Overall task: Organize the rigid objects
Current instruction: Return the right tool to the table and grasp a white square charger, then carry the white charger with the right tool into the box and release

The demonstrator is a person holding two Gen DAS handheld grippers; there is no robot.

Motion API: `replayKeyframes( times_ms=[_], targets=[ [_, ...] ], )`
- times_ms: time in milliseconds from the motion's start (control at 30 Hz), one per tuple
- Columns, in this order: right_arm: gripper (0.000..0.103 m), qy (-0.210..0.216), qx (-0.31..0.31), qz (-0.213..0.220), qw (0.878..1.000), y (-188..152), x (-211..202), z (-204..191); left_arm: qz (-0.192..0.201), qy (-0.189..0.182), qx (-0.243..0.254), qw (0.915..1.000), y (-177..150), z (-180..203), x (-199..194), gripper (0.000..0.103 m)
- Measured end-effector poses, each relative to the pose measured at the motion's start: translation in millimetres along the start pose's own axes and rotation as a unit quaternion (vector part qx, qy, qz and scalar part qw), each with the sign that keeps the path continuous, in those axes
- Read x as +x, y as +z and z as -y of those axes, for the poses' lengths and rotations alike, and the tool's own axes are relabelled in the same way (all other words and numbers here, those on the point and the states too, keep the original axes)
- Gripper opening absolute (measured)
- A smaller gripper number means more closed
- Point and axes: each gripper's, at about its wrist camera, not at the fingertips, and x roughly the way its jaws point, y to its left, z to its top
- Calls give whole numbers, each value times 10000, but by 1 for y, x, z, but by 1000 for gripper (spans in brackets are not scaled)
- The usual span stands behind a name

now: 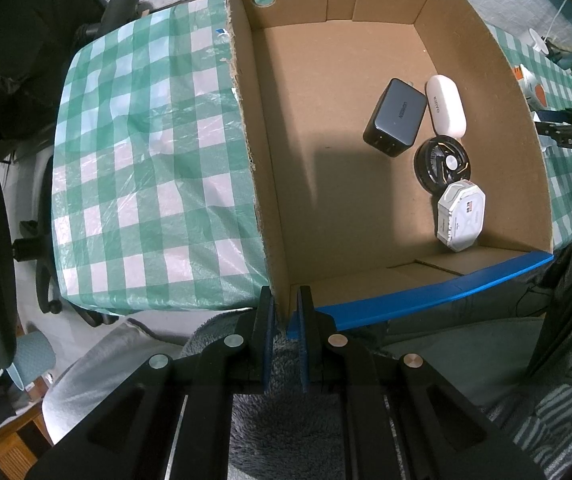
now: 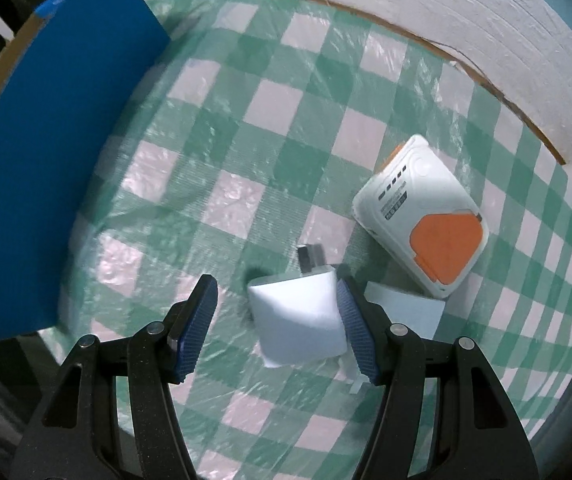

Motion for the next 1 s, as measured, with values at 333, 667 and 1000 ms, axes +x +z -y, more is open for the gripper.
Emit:
replayKeyframes(
  times_ms=[333, 667, 1000],
  targets=[
    [54, 3, 352, -261, 9990, -7, 18, 9, 0, 9, 3, 10000, -1, 0, 0, 9],
    [49, 225, 759, -447, 9959, -13, 11, 4, -3, 4, 0, 10000, 0, 1, 0, 9],
    [49, 337, 968, -456, 9937, -10, -22, -8, -3, 12, 9, 10000, -1, 0, 0, 9]
  ],
)
